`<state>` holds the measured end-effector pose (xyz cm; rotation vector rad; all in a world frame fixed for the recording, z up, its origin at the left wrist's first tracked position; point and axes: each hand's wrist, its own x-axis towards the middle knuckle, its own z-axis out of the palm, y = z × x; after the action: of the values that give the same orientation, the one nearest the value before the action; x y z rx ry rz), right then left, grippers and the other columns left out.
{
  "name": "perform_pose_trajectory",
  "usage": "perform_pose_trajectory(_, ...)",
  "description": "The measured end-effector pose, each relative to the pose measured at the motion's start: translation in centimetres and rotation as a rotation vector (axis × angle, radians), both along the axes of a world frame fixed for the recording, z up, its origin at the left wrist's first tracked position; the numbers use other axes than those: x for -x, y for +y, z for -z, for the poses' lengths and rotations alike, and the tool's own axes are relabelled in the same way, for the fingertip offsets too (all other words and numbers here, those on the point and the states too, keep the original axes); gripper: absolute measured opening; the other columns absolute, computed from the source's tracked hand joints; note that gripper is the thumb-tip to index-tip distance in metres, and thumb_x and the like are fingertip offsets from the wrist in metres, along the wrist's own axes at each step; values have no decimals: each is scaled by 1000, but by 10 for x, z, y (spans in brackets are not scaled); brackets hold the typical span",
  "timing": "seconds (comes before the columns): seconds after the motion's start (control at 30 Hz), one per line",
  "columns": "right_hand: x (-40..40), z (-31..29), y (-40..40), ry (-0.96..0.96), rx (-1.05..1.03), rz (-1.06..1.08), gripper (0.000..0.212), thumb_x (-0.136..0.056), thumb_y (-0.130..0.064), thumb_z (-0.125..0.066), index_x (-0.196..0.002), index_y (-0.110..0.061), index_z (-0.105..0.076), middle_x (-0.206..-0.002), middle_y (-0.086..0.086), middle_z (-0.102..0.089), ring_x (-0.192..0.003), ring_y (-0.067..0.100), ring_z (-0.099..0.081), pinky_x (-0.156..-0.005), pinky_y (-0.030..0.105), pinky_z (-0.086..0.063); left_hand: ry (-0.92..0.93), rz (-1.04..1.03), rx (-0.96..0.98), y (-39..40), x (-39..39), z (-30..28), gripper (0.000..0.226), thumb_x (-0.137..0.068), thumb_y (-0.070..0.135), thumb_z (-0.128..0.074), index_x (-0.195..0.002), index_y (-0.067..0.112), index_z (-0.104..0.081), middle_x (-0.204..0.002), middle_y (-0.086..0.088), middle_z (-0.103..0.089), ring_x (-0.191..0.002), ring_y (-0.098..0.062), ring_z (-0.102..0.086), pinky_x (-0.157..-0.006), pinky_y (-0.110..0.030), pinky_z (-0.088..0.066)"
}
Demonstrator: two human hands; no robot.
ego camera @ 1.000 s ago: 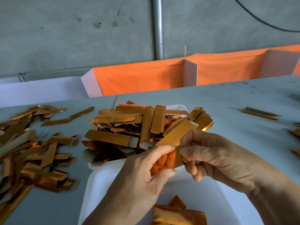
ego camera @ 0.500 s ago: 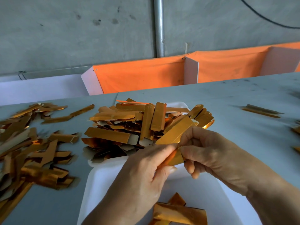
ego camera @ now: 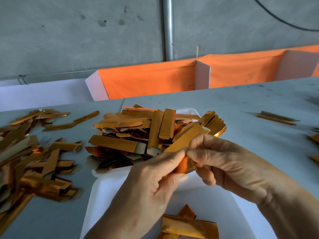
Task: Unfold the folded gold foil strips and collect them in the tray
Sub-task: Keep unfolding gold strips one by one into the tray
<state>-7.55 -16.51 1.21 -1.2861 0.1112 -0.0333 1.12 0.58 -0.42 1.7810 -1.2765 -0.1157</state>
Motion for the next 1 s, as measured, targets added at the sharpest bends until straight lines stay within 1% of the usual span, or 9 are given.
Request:
perform_pose_trajectory(0.2, -6, 4, 7, 77, -147, 21, 21, -66, -24, -72, -77, -9, -61, -59, 4, -55, -44, 11, -54, -44, 19, -47, 115, 8, -5, 0, -3, -3, 37, -84, 40, -56, -120, 47, -56, -118, 29, -58, -113, 4, -54, -85, -7, -42)
perform_pose_trajectory(0.37, -7, 8, 4, 152, 30, -9, 26, -70, -24, -72, -81, -6, -58, -62, 7, -60, -49, 14, -58, -47, 20, -48, 104, -25, -127, 1, -7, 3, 34, -79, 47, -58, -110, 36, -66, -101, 16, -52, -98, -5, -55, -75, -18, -46)
perform_pose_trajectory(0.5, -7, 6, 1, 240, 149, -15, 22, -76, -25, -69, -83, -8, -58, -63, 5, -63, -53, 14, -63, -49, 20, -49, 191, -79, -188, 0, -8, 4, 30, -82, 43, -65, -110, 52, -58, -102, 22, -56, -102, 4, -55, -81, -16, -46)
perform_pose_trajectory(0.57, -9, 7, 2, 244, 296, 84, 22, -78, -31, -70, -82, -12, -59, -59, 1, -62, -50, 11, -59, -50, 19, -47, 239, -114, -230, 1, -9, 5, 45, -76, 49, -70, -117, 54, -52, -103, 26, -59, -102, 8, -56, -85, -17, -48)
perform_pose_trajectory(0.67, -15, 19, 2, 52, 864, 573, 7, -85, -26, -71, -85, -23, -65, -64, -8, -62, -59, 6, -58, -56, 16, -45, 257, -159, -319, 2, -8, 3, 66, -52, 77, -63, -112, 54, -49, -102, 28, -57, -100, 10, -53, -84, -14, -46)
perform_pose_trajectory(0.7, -18, 21, 4, -38, 1118, 673, 13, -86, -18, -69, -96, -26, -68, -82, -10, -66, -76, 6, -61, -66, 16, -48, 232, -191, -324, 2, -8, 3, 66, -51, 83, -56, -110, 53, -51, -102, 28, -56, -98, 11, -52, -79, -10, -45)
perform_pose_trajectory(0.77, -26, 28, 9, -112, 1453, 576, 49, -87, -4, -57, -128, -30, -57, -130, -5, -57, -122, 15, -47, -98, 24, -42, 177, -266, -246, 1, -9, 2, 56, -59, 81, -51, -100, 44, -61, -96, 24, -59, -92, 12, -53, -72, -7, -44)
perform_pose_trajectory(0.87, -38, 37, 15, -38, 1574, 369, 70, -88, -1, -46, -146, -38, -33, -155, -13, -27, -147, 16, -7, -118, 38, -19, 107, -342, -152, 0, -10, 4, 16, -76, 49, -61, -83, 36, -66, -83, 22, -64, -83, 7, -57, -69, -8, -44)
perform_pose_trajectory(1.0, -43, 42, 15, -71, 1575, 325, 61, -88, -7, -49, -142, -35, -42, -148, -8, -40, -143, 22, -17, -113, 47, -27, 50, -375, -116, 0, -11, 8, 9, -84, 30, -63, -82, 38, -66, -85, 21, -64, -86, 8, -55, -70, -5, -42)
